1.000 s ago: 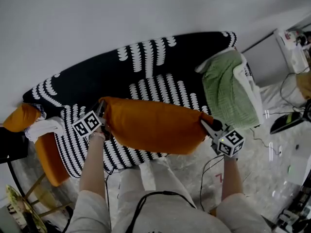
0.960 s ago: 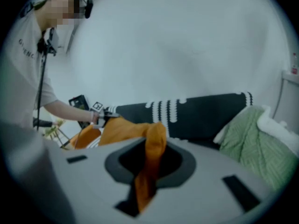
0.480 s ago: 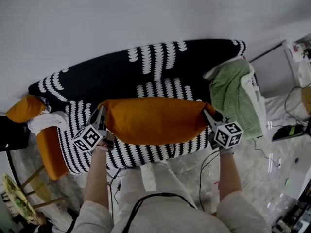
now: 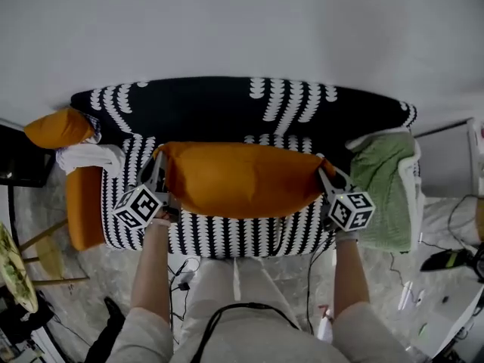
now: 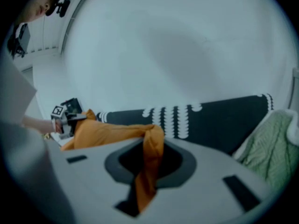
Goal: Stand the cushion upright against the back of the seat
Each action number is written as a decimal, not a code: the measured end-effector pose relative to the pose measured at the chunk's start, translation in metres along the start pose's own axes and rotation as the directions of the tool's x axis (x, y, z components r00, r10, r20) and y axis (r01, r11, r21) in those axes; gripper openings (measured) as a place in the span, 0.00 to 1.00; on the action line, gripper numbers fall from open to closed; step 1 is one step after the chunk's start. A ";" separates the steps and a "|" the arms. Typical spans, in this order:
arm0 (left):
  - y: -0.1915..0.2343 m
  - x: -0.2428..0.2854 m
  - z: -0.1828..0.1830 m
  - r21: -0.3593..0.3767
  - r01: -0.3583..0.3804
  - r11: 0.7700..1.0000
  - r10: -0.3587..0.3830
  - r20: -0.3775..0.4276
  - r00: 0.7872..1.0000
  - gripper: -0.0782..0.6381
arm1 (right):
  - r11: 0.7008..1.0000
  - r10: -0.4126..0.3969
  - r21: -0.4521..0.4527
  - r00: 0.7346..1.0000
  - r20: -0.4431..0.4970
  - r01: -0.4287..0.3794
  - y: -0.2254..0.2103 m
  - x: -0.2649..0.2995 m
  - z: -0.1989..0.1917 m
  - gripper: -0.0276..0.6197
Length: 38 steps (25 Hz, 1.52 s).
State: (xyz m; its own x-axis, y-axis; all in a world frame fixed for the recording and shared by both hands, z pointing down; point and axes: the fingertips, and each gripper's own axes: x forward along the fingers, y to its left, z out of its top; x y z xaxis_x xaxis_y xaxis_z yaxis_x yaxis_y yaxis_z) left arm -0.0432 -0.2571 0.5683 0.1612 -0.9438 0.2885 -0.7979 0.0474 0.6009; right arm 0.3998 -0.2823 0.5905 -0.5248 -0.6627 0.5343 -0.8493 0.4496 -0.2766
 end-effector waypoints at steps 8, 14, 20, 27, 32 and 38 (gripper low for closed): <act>0.045 0.007 0.035 -0.002 -0.043 0.999 0.043 0.042 0.998 0.19 | 1.000 -0.018 0.017 1.000 -0.008 0.018 0.029 0.060 0.014 0.14; 0.068 0.023 0.060 0.004 -0.053 0.999 0.053 0.056 0.997 0.18 | 0.999 -0.027 0.028 1.000 -0.011 0.028 0.043 0.092 0.024 0.14; 0.086 0.036 0.073 0.001 -0.068 0.998 0.068 0.065 0.996 0.18 | 0.999 -0.040 0.034 0.999 -0.019 0.040 0.050 0.116 0.034 0.14; 0.104 0.051 0.077 -0.015 -0.094 0.995 0.094 0.047 0.994 0.18 | 0.997 -0.064 0.048 0.996 -0.059 0.067 0.049 0.143 0.041 0.14; 0.105 0.059 0.088 -0.009 -0.087 0.996 0.087 0.056 0.995 0.19 | 0.996 -0.064 0.061 0.996 -0.056 0.067 0.052 0.155 0.047 0.14; 0.116 0.071 0.090 -0.011 -0.100 0.995 0.100 0.042 0.994 0.19 | 0.993 -0.073 0.086 0.995 -0.072 0.079 0.051 0.167 0.050 0.14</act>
State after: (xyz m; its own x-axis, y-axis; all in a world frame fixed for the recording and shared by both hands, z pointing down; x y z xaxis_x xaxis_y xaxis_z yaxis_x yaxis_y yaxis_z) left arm -0.1766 -0.3477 0.5911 0.0560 -0.9472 0.3156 -0.8034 0.1449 0.5776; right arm 0.2659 -0.4002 0.6258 -0.4561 -0.6490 0.6089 -0.8898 0.3429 -0.3010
